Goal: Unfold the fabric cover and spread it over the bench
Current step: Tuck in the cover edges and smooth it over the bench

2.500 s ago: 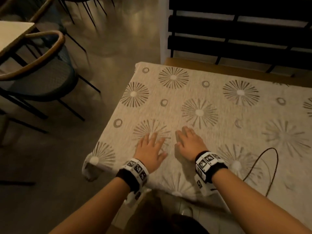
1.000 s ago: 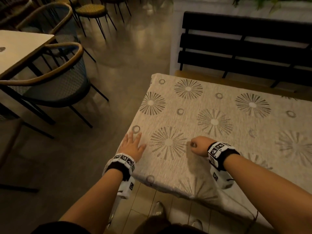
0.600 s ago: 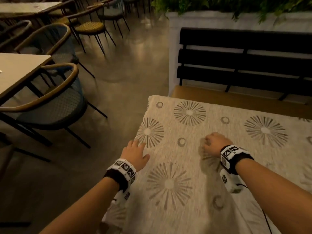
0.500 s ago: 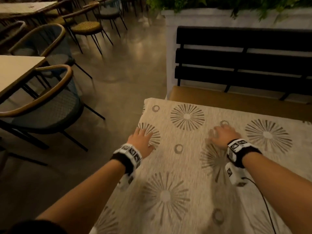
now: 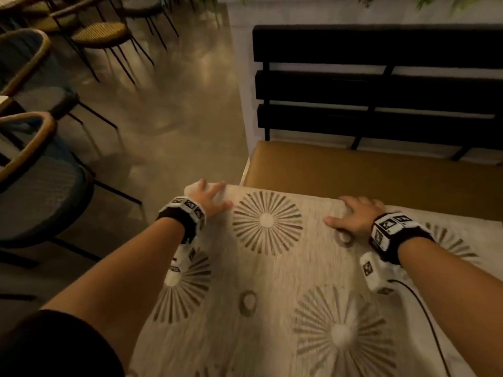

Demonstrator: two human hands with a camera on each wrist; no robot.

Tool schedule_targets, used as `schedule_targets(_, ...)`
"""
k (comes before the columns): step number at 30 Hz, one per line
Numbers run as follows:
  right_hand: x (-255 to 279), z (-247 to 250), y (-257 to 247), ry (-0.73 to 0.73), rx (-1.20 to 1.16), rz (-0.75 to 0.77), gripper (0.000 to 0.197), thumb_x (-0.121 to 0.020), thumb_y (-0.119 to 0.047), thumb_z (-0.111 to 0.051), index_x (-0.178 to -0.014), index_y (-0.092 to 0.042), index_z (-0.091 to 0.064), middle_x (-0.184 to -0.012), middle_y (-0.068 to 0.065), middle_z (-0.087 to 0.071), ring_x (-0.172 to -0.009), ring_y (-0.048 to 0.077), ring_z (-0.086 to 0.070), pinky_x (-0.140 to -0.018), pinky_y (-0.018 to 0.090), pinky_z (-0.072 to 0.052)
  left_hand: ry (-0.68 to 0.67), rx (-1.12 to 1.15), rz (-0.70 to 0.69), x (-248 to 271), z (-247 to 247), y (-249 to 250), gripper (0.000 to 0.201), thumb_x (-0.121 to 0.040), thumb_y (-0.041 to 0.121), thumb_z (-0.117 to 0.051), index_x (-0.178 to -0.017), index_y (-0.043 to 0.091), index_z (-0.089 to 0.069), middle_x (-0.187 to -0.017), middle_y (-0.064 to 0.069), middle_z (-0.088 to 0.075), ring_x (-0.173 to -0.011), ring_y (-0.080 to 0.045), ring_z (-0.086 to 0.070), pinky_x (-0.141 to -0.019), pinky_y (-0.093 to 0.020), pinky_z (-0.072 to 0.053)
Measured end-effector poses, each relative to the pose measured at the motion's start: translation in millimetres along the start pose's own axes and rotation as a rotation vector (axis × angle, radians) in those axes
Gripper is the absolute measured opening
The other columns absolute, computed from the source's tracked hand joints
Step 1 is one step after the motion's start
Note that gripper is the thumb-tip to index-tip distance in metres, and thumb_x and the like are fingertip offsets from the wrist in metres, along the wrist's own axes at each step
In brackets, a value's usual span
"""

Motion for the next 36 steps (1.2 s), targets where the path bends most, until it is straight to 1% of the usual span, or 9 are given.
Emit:
schedule_targets(3,-6,1,-18,-0.037,0.015,0.023,0.099,-0.061,-0.089,-0.048,-0.144,-0.041,-0.026,-0.151,0.003,-0.032,-0.137,0.036,-0.024,-0.113,0.051,-0.024,-0.043,0.068,0.029,-7,4,-11,0.081,-0.081,0.078,-0.039,-0.149,0.048,-0.007,-0.162,-0.006,0.006,-0.146,-0.038,-0.011,-0.117,-0.051,-0.020)
schedule_targets(6,-8,2,-19,-0.047,0.022,0.016,0.102,-0.062,-0.088,-0.048,-0.147,-0.039,-0.022,-0.154,0.005,-0.025,-0.140,0.036,-0.019,-0.114,0.050,-0.022,-0.031,-0.145,0.017,-10,12,-7,0.082,-0.084,0.078,-0.033,-0.150,0.045,0.001,-0.161,-0.003,0.016,-0.147,-0.038,0.003,-0.117,-0.055,-0.009)
schedule_targets(9,1,-3,-15,-0.009,0.005,-0.013,0.109,-0.060,-0.091,-0.045,-0.149,-0.040,-0.010,-0.161,0.004,-0.003,-0.147,0.035,0.000,-0.115,0.060,-0.009,0.130,-0.322,-0.176,5,13,29,0.072,-0.091,0.067,-0.031,-0.149,0.045,0.004,-0.160,0.002,0.019,-0.147,-0.030,0.012,-0.116,-0.059,-0.012)
schedule_targets(11,12,-4,-22,0.075,0.049,0.030,0.098,-0.071,-0.084,-0.042,-0.150,-0.038,-0.007,-0.162,0.003,0.006,-0.147,0.032,0.007,-0.116,0.061,-0.001,0.083,-0.295,-0.286,21,-7,52,0.066,-0.092,0.066,-0.028,-0.149,0.047,0.001,-0.161,0.006,0.015,-0.148,-0.025,0.011,-0.115,-0.061,-0.011)
schedule_targets(16,52,-18,-50,0.163,0.193,0.306,0.061,-0.095,-0.050,-0.035,-0.150,-0.035,-0.013,-0.162,0.001,0.005,-0.148,0.028,0.002,-0.116,0.058,-0.010,0.022,-0.302,-0.135,25,-22,5,0.060,-0.098,0.059,-0.019,-0.151,0.040,0.002,-0.160,0.002,0.017,-0.147,-0.032,0.015,-0.117,-0.053,0.003)
schedule_targets(19,71,-36,-43,0.098,0.191,0.275,0.057,-0.098,-0.046,-0.028,-0.151,-0.032,-0.011,-0.162,0.002,0.001,-0.148,0.029,-0.003,-0.116,0.055,-0.016,0.062,-0.237,0.035,29,-14,-31,0.074,-0.089,0.069,-0.010,-0.152,0.034,0.007,-0.161,-0.001,0.013,-0.147,-0.031,0.012,-0.118,-0.053,-0.002)
schedule_targets(24,112,-56,-26,0.152,0.144,0.170,0.058,-0.098,-0.042,-0.028,-0.151,-0.024,-0.010,-0.161,0.005,-0.004,-0.147,0.031,-0.007,-0.115,0.055,-0.021,0.062,-0.288,-0.260,95,-52,-6,0.061,-0.097,0.059,-0.018,-0.151,0.041,0.004,-0.162,0.001,0.009,-0.148,-0.028,0.004,-0.116,-0.054,-0.011)
schedule_targets(29,169,-92,-24,0.115,0.100,0.171,0.059,-0.097,-0.040,-0.034,-0.150,-0.020,-0.015,-0.161,0.008,-0.006,-0.146,0.030,-0.008,-0.113,0.050,-0.024,0.003,-0.187,0.015,142,-80,-62,0.065,-0.097,0.055,-0.025,-0.152,0.032,-0.001,-0.162,-0.006,0.002,-0.145,-0.042,-0.001,-0.116,-0.057,-0.015)
schedule_targets(36,277,-171,-54,0.041,0.037,0.270,0.060,-0.097,-0.043,-0.033,-0.151,-0.023,-0.016,-0.161,0.008,-0.003,-0.148,0.031,-0.003,-0.119,0.047,-0.013,0.073,-0.085,-0.396,319,-168,20,0.065,-0.097,0.058,-0.026,-0.153,0.033,-0.004,-0.162,-0.006,0.002,-0.148,-0.032,0.000,-0.117,-0.048,-0.013)
Point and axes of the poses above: each hand's wrist, its own x-axis away from the middle knuckle, its own z-axis out of the back of the hand, y = z × x, the point moved 5 cm from there along -x, towards the middle knuckle
